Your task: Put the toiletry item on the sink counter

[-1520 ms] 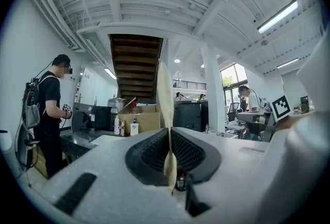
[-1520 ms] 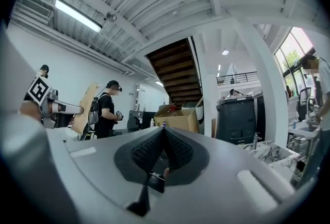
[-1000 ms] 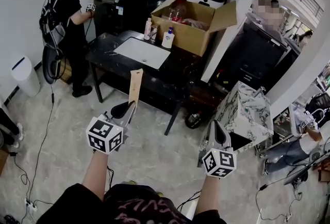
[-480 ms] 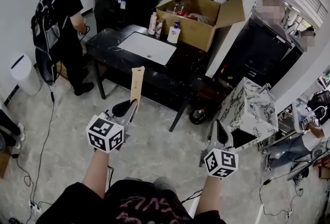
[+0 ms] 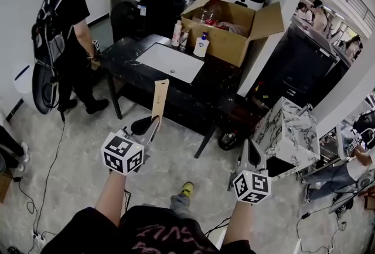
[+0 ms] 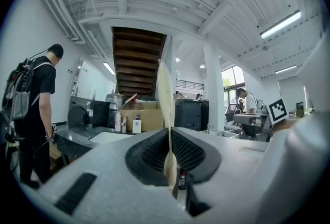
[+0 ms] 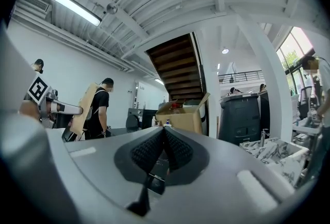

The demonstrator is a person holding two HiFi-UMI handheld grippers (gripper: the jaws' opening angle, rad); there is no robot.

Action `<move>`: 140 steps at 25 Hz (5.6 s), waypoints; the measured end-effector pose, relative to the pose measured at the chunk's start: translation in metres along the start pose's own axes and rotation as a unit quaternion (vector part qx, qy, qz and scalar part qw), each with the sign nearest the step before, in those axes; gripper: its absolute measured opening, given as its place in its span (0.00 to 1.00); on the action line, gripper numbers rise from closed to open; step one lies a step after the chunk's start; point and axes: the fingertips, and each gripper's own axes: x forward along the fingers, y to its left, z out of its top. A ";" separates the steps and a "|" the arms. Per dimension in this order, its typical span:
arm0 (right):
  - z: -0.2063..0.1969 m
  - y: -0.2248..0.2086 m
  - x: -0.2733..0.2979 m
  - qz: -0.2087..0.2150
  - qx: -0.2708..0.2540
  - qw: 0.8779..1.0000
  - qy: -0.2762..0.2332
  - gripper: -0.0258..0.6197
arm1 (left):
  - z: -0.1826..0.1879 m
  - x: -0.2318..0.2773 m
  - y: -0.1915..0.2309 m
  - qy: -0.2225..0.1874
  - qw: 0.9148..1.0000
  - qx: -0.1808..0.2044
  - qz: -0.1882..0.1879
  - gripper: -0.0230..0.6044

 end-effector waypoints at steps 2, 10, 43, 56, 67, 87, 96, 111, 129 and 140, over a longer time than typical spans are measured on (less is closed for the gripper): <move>0.002 -0.006 0.011 0.004 0.009 1.000 -0.003 0.06 | 0.004 0.009 0.003 0.000 1.000 0.003 0.003 0.06; 0.001 -0.035 0.057 0.005 0.013 1.000 -0.006 0.06 | 0.006 0.062 0.017 -0.001 1.000 0.002 0.002 0.06; -0.043 -0.192 0.306 0.031 0.028 0.999 0.029 0.06 | -0.007 0.333 0.069 0.055 0.998 0.001 0.028 0.07; -0.038 -0.198 0.337 0.057 0.037 0.997 0.025 0.06 | 0.005 0.356 0.064 0.055 0.998 0.006 0.040 0.07; -0.032 -0.210 0.377 0.053 0.035 0.998 0.016 0.06 | 0.012 0.405 0.079 0.048 0.999 0.011 0.023 0.07; -0.027 -0.210 0.478 -0.007 0.007 0.999 0.032 0.06 | 0.015 0.502 0.165 0.052 0.998 -0.006 -0.042 0.07; -0.022 -0.212 0.498 -0.046 -0.005 0.998 0.031 0.06 | 0.011 0.529 0.182 0.056 0.995 -0.014 -0.082 0.07; -0.020 -0.245 0.508 -0.063 0.000 0.998 0.027 0.06 | -0.009 0.566 0.160 0.087 0.990 -0.014 -0.109 0.07; -0.029 -0.262 0.523 -0.027 0.010 0.999 0.027 0.06 | -0.059 0.584 0.139 0.150 0.983 -0.046 -0.096 0.07; -0.040 -0.271 0.527 -0.031 0.018 0.999 0.034 0.06 | -0.109 0.592 0.136 0.206 0.971 -0.075 -0.092 0.07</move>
